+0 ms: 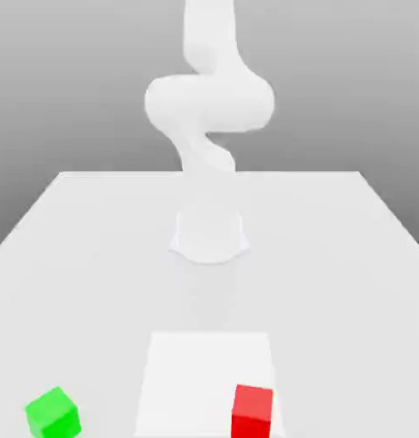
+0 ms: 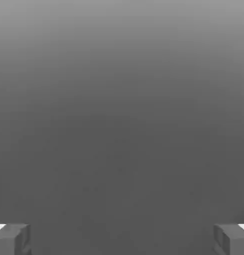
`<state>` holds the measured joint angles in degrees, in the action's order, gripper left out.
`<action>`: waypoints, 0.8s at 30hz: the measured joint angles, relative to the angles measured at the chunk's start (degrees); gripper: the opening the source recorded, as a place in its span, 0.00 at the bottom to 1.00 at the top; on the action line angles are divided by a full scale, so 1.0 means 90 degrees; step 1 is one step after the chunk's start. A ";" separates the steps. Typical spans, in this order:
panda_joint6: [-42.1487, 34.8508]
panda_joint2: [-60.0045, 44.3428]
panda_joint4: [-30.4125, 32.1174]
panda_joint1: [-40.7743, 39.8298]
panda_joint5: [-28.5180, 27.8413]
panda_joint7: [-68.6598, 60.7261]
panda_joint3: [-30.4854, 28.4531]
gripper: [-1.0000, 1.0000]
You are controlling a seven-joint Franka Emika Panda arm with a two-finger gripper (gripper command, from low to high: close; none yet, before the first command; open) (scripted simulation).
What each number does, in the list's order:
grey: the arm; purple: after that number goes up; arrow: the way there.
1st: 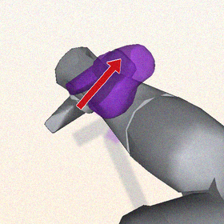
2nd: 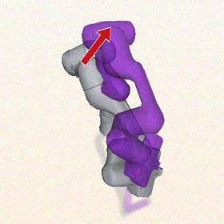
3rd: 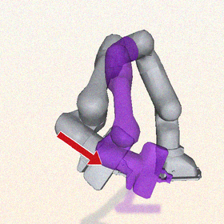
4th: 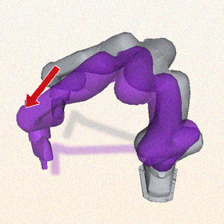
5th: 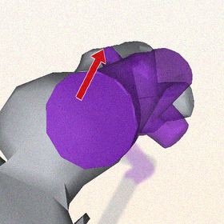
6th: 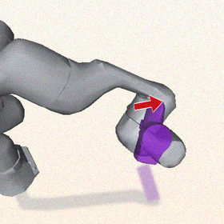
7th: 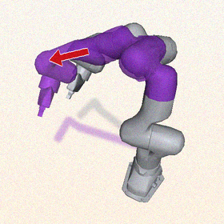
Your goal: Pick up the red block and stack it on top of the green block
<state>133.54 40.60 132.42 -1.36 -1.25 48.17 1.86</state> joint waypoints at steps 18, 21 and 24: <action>0.1411 -0.4201 0.0510 -0.0504 -0.0898 0.1798 0.0860 0.50; 0.1660 -0.4868 0.0600 -0.0463 -0.0861 0.1963 0.0889 0.50; 0.1917 -0.5515 0.0693 -0.0429 -0.0705 0.2042 0.0941 0.50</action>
<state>150.80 -9.04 138.66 -5.22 -7.59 66.55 10.32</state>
